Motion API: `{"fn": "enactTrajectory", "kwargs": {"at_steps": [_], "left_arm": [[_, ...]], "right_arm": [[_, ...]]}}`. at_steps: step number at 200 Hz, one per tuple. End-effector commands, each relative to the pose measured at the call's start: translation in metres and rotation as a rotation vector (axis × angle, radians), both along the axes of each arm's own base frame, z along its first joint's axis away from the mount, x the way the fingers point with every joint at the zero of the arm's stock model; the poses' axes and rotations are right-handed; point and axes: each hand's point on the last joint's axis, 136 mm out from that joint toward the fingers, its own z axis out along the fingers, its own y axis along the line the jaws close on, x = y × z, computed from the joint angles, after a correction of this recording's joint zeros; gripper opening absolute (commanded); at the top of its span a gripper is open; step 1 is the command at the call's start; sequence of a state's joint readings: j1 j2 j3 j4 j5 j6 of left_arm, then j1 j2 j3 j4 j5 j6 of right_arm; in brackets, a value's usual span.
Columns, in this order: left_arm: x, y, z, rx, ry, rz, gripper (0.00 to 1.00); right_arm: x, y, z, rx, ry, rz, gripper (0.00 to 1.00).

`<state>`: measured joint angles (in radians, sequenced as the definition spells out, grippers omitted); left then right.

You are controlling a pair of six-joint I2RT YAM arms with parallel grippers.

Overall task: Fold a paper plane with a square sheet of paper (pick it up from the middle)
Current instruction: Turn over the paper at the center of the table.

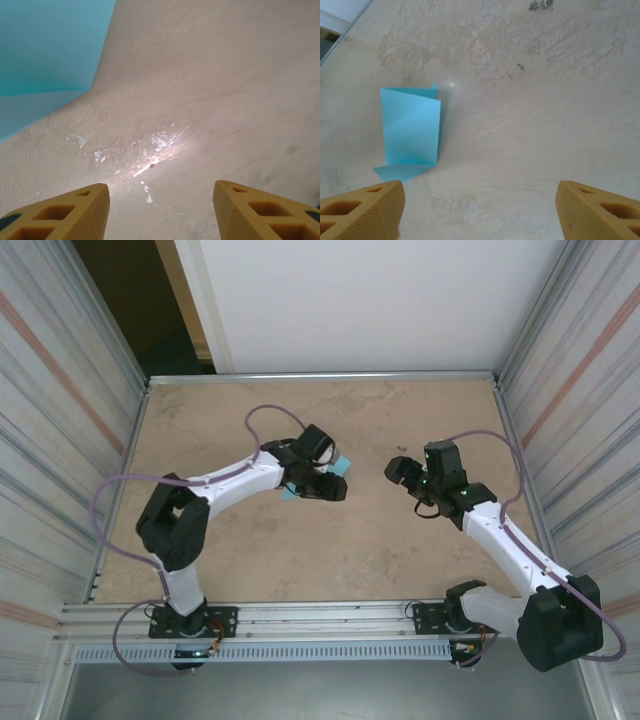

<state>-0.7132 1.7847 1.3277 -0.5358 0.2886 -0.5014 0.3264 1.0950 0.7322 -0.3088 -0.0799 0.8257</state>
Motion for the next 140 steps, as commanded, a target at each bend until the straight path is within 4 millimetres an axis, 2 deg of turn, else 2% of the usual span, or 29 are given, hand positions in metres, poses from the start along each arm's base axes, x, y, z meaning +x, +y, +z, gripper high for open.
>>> {"fn": "enactTrajectory", "kwargs": {"at_steps": [1, 21, 44, 88, 140], "left_arm": [[0.016, 0.006, 0.025, -0.172, 0.017, 0.064, 0.60], [0.030, 0.024, 0.014, -0.189, 0.036, 0.105, 0.61], [0.043, 0.035, 0.000, -0.211, 0.059, 0.145, 0.62], [0.055, 0.036, -0.008, -0.234, 0.068, 0.160, 0.62], [0.051, 0.037, -0.010, -0.238, 0.074, 0.152, 0.63]], "right_arm": [[0.004, 0.003, 0.006, 0.035, -0.036, 0.003, 0.87], [0.004, 0.004, 0.003, 0.043, -0.042, 0.004, 0.94], [0.004, 0.006, -0.001, 0.050, -0.033, 0.006, 0.96], [0.008, 0.013, -0.010, 0.061, 0.008, 0.019, 0.95], [0.012, 0.019, -0.014, 0.067, 0.026, 0.029, 0.95]]}}
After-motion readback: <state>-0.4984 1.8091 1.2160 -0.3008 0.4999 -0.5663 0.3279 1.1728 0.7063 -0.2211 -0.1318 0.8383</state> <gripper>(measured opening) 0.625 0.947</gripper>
